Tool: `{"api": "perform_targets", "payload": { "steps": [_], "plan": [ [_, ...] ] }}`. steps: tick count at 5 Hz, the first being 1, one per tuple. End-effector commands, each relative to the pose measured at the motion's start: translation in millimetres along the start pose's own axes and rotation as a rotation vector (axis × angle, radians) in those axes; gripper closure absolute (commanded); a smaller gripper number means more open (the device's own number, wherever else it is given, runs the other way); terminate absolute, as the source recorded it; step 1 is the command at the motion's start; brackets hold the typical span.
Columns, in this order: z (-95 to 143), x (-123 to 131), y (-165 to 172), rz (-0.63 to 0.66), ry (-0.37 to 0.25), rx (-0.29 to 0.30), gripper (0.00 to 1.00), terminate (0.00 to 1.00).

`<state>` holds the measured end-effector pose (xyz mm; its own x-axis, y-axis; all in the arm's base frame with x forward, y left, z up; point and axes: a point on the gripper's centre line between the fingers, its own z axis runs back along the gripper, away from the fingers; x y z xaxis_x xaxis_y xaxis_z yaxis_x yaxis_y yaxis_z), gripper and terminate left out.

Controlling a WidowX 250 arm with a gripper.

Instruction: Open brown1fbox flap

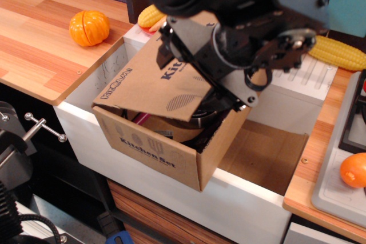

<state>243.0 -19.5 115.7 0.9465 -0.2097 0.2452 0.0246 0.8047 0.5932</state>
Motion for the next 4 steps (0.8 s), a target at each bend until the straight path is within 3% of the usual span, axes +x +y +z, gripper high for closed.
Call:
{"api": "perform_targets", "payload": {
  "steps": [1,3,4],
  "plan": [
    [22,12,52,-0.053,-0.037,0.073,0.00,0.00],
    [12,-33,95,-0.144,-0.088,0.119,0.00,0.00],
    [10,-36,117,-0.251,-0.128,0.160,0.00,0.00]
  ]
}}
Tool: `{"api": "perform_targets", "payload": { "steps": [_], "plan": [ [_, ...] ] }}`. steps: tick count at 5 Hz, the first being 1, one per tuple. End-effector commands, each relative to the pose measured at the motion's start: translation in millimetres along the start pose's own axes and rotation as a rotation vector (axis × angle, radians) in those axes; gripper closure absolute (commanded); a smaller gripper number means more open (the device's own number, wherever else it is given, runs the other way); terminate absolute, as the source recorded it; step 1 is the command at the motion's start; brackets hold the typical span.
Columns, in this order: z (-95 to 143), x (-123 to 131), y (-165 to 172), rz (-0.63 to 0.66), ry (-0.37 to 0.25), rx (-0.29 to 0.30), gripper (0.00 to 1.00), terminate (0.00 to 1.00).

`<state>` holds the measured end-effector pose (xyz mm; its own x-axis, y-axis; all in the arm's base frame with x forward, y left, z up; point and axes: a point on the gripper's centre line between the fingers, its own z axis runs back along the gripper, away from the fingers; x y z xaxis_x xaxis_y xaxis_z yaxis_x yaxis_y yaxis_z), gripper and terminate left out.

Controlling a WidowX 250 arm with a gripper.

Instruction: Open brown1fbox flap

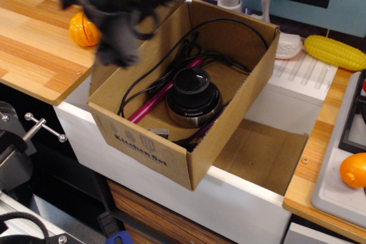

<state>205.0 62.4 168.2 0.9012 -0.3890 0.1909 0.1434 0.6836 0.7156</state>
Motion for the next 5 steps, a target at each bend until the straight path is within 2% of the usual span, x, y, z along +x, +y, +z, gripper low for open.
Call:
{"api": "perform_targets", "payload": {
  "steps": [1,2,3,4,5],
  "plan": [
    [-7,4,36,-0.137,-0.093,0.097,0.00,0.00],
    [-20,4,44,-0.164,-0.124,0.075,0.00,0.00],
    [-32,2,46,-0.189,-0.177,0.077,0.00,0.00],
    [-42,4,55,-0.230,-0.221,0.037,0.00,0.00],
    [-47,1,59,-0.274,-0.272,0.090,0.00,1.00]
  ]
}}
